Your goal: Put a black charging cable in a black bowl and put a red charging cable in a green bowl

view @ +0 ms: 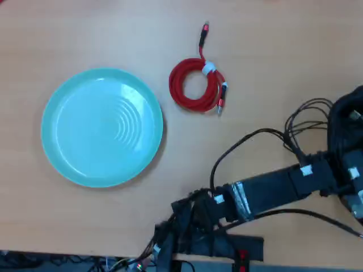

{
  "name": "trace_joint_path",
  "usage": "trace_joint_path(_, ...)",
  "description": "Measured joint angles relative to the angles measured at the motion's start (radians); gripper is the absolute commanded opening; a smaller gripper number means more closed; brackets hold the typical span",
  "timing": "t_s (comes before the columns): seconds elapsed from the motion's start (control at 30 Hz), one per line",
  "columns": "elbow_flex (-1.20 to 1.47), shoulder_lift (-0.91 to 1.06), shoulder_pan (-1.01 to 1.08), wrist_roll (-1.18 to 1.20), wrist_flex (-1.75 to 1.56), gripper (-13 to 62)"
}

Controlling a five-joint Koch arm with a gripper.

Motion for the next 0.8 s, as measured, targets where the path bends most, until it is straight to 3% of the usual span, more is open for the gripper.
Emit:
trace_joint_path(0.2, 0.002, 0.000, -0.064, -0.005, 0.187, 41.6)
trace_joint_path(0.67, 0.002, 0.000, -0.756, -0.005, 0.618, 41.6)
trace_joint_path(0.8, 0.106, 0.000, -0.957, -0.005, 0.669, 41.6)
